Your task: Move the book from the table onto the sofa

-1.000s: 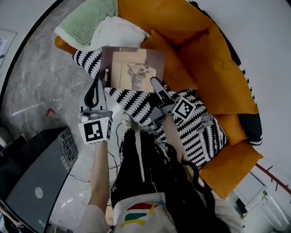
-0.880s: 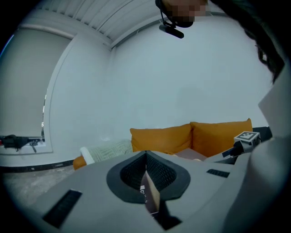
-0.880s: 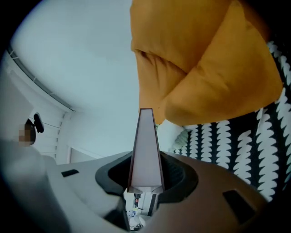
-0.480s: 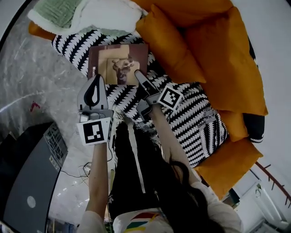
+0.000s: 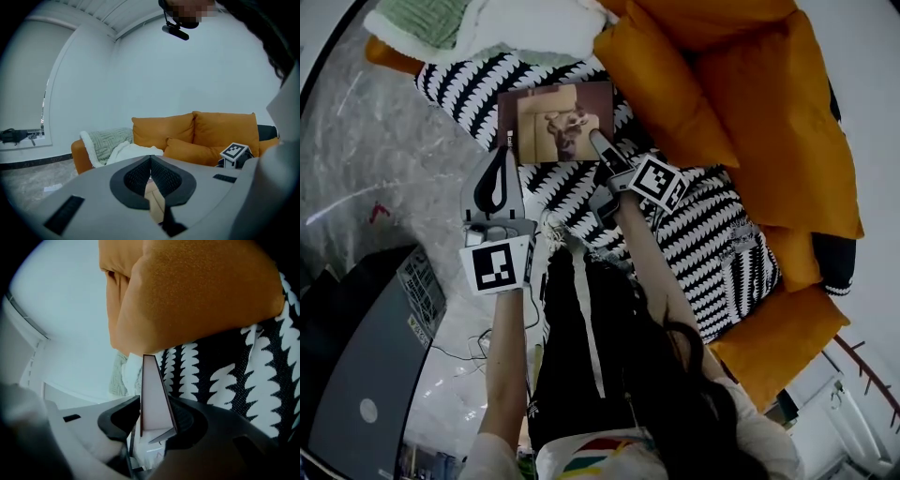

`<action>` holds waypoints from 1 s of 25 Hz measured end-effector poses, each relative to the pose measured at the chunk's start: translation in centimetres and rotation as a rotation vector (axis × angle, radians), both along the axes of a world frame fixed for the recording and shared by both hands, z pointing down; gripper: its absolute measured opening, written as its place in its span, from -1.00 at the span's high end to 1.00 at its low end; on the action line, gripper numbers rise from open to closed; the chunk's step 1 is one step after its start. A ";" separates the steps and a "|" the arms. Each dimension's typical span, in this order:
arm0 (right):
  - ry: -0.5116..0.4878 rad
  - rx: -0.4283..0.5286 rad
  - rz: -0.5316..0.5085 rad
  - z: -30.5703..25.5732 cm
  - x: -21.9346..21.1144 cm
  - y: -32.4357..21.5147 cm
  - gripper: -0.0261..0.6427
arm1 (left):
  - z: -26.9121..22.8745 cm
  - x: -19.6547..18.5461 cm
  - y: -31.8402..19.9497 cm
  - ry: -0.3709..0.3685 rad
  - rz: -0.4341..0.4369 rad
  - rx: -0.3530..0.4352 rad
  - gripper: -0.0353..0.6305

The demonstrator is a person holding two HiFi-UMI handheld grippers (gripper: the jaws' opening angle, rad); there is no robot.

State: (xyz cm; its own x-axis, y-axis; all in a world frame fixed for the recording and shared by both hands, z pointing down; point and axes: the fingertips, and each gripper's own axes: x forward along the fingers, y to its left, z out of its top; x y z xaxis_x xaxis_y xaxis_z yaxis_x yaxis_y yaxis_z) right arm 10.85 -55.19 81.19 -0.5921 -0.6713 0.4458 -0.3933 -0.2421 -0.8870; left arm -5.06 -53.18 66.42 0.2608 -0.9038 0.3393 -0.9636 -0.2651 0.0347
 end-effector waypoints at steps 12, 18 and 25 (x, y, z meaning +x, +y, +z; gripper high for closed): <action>0.639 -0.031 -0.024 2.0 5.2 1.1 -0.02 | 0.1 0.3 0.7 0.017 0.000 -0.009 0.87; 0.647 0.018 -0.070 -0.6 4.7 0.5 -0.02 | -1.3 0.5 0.0 0.012 -0.009 0.004 0.87; 0.585 0.230 -0.207 -7.4 2.0 -1.8 -0.01 | -3.9 1.1 -1.3 0.017 -0.015 0.045 0.87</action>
State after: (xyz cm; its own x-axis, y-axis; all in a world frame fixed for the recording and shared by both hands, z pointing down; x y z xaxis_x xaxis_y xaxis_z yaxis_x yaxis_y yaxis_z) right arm 12.87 -56.96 73.81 -0.4228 -0.6863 0.5918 -0.8440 0.0604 -0.5329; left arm -3.95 -54.44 62.54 0.2528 -0.9218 0.2940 -0.9668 -0.2525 0.0395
